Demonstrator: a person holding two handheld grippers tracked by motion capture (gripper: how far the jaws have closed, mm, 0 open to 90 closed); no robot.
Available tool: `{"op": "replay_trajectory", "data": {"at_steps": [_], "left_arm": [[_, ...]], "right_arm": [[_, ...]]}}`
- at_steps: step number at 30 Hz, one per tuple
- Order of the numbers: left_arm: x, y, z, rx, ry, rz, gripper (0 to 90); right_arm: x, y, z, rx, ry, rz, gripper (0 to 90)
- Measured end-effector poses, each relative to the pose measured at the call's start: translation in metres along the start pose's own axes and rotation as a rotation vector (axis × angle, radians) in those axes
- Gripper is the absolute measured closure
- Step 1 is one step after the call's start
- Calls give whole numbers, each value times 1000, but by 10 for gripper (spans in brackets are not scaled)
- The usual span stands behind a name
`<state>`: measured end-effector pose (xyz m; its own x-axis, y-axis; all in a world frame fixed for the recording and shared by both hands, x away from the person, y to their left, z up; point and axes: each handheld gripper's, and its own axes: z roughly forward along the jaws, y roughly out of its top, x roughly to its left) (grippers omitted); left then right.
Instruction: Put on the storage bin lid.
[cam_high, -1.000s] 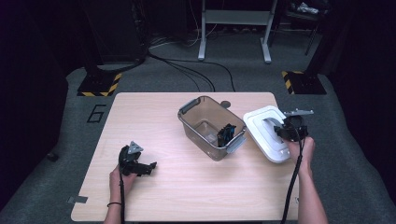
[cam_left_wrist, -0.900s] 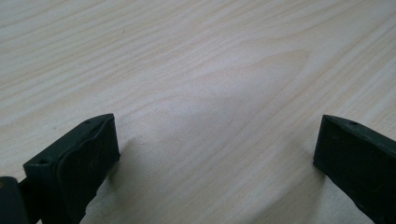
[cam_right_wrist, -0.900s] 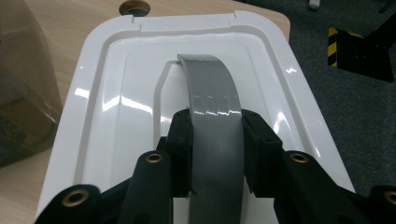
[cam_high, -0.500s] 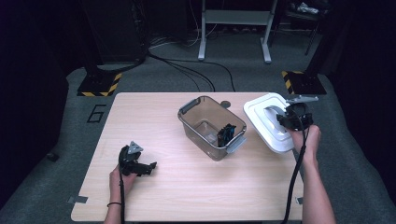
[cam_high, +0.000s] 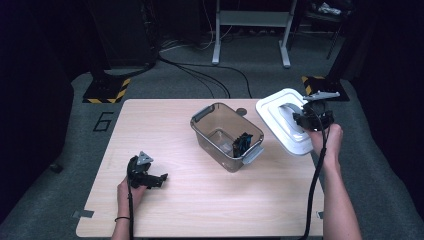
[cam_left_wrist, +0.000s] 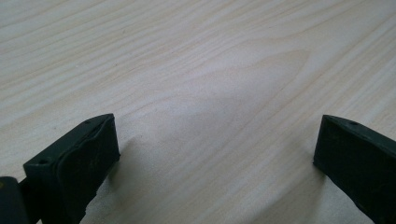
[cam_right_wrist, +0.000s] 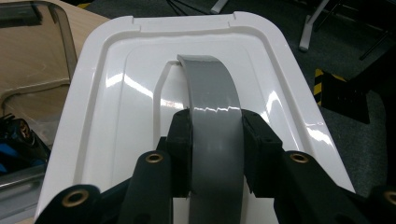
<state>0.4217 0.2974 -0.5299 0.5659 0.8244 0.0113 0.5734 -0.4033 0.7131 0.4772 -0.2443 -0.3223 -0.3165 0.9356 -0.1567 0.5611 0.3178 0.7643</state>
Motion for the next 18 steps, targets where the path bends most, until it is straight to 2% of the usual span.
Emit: {"op": "replay_trajectory", "data": {"at_steps": [12, 18], "left_arm": [[0, 0, 0, 0, 0, 1, 1], [0, 0, 0, 0, 0, 0, 1]], "right_arm": [[16, 21, -9, -25, 26, -34, 669], [29, 34, -10, -30, 47, -52, 669]]}}
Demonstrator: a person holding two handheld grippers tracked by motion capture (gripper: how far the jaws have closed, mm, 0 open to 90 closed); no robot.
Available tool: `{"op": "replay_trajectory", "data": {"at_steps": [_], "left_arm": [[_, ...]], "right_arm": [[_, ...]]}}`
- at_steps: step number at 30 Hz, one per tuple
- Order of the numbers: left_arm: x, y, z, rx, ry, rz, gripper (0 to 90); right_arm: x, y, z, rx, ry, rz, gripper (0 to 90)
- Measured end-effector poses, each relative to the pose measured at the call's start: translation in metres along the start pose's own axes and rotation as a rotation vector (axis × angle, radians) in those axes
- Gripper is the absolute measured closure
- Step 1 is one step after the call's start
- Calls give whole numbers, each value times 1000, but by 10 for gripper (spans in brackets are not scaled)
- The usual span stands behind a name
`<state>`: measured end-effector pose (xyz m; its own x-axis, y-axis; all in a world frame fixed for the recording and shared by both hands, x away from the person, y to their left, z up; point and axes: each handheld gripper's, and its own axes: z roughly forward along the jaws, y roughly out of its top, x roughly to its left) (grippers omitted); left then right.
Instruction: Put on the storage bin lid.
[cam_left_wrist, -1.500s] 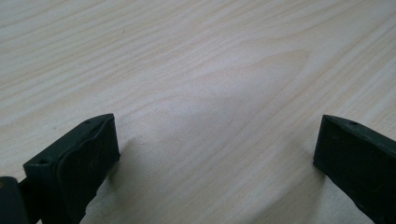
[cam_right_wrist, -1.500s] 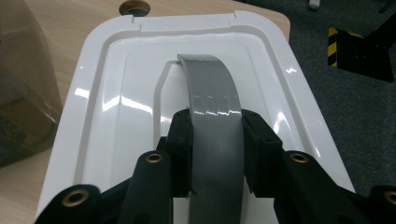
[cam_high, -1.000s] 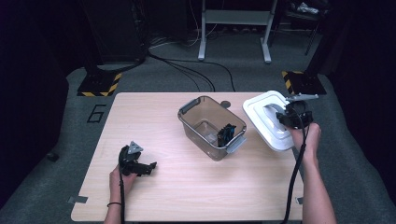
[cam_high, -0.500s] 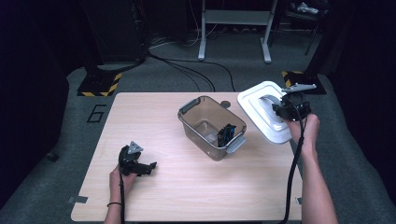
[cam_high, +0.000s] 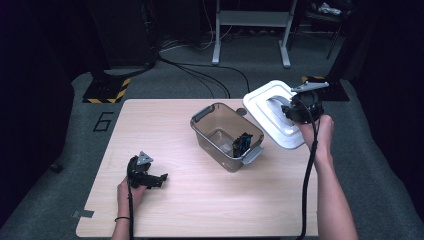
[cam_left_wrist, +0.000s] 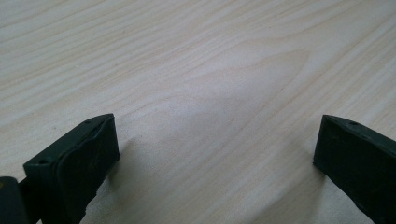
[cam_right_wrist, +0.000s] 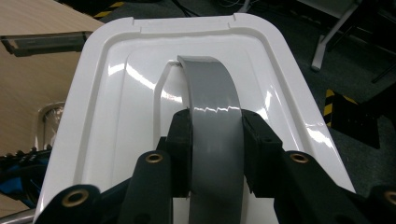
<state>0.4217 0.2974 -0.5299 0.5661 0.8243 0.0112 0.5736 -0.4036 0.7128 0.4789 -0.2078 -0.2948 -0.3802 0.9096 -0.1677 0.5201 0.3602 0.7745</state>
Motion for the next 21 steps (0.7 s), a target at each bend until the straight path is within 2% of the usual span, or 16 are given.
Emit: {"op": "replay_trajectory", "data": {"at_steps": [12, 21], "left_arm": [[0, 0, 0, 0, 0, 0, 1], [0, 0, 0, -1, 0, 0, 1]], "right_arm": [[28, 23, 6, -13, 46, -51, 669], [46, 34, 12, -9, 75, -66, 669]]}}
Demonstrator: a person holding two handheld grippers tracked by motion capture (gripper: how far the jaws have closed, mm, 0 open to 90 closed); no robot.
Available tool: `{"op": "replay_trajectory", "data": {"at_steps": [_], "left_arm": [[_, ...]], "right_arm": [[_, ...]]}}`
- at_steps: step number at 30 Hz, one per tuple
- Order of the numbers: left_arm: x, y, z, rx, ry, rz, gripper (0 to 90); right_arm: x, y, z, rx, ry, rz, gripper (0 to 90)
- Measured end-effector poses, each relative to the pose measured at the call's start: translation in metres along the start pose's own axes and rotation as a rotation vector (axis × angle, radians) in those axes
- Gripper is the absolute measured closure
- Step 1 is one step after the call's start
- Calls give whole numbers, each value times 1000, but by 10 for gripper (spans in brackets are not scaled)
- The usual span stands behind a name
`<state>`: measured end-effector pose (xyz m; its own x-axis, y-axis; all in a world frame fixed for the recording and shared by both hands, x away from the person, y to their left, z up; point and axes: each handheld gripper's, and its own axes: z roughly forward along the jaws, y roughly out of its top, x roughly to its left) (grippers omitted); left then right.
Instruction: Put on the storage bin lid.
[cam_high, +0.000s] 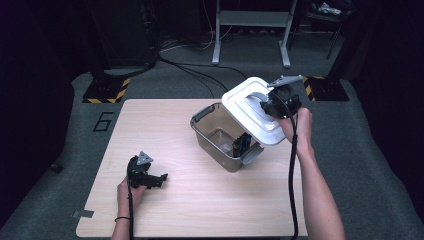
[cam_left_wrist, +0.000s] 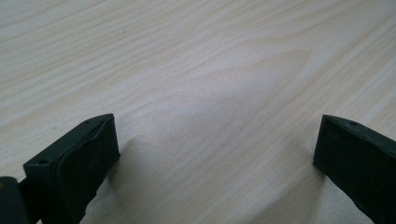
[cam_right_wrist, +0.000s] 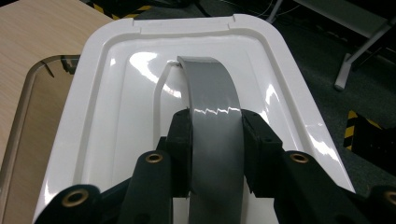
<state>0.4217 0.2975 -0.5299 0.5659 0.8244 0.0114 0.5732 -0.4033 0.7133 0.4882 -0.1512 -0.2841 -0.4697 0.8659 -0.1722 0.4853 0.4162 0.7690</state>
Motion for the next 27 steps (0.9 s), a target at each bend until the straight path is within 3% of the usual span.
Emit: {"op": "replay_trajectory", "data": {"at_steps": [15, 27], "left_arm": [[1, 0, 0, 7, -2, 8, 1], [1, 0, 0, 6, -2, 8, 1]], "right_arm": [[21, 13, 21, 9, 62, -38, 668], [37, 17, 41, 41, 101, -39, 668]]}}
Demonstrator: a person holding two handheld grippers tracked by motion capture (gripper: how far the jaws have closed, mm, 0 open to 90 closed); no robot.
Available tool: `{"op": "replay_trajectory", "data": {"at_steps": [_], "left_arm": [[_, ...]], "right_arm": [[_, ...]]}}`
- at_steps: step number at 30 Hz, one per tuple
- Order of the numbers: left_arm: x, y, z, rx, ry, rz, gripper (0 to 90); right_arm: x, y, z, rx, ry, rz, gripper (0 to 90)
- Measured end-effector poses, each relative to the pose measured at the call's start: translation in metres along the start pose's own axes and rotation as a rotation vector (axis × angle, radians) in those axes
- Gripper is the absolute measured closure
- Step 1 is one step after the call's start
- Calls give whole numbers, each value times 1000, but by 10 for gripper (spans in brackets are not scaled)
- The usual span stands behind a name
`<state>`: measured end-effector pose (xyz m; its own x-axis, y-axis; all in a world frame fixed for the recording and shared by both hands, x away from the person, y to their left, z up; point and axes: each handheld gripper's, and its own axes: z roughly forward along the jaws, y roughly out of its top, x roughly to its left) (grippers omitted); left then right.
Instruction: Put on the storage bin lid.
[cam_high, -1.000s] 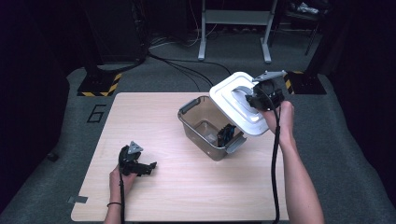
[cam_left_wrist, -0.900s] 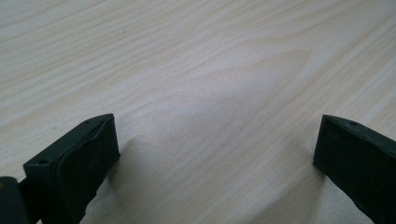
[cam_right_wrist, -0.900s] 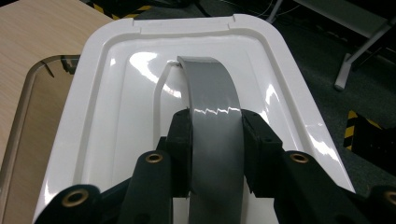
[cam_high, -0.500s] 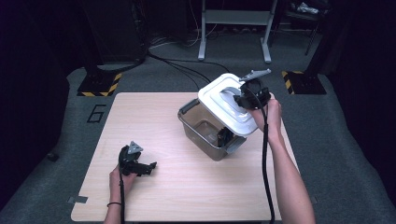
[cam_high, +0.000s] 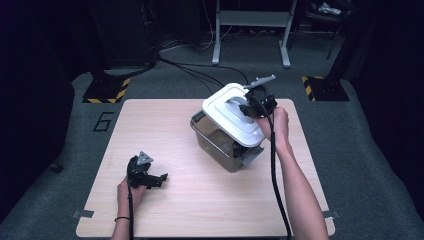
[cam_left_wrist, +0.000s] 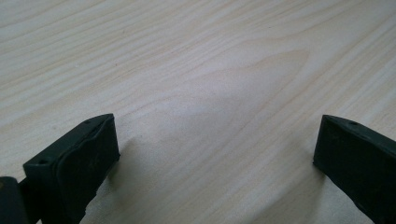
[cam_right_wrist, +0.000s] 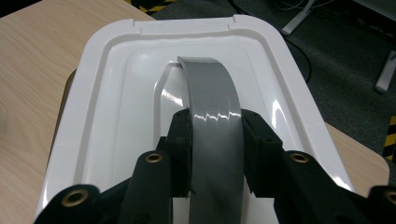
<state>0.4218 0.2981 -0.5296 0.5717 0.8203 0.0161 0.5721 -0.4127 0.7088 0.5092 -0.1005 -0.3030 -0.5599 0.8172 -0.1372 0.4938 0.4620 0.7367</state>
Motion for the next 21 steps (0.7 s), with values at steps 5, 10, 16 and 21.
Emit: {"op": "replay_trajectory", "data": {"at_steps": [5, 10, 16, 21], "left_arm": [[0, 0, 0, 0, -1, -2, 1], [0, 0, 0, -5, 1, -7, 1], [-1, 0, 0, -5, 0, -9, 2], [0, 0, 0, -5, 1, -7, 1]], "right_arm": [[5, 1, 10, 8, 14, -23, 668], [16, 3, 27, 50, 28, -27, 668], [22, 4, 39, 84, 46, -21, 667], [26, 4, 48, 108, 55, -16, 666]]}}
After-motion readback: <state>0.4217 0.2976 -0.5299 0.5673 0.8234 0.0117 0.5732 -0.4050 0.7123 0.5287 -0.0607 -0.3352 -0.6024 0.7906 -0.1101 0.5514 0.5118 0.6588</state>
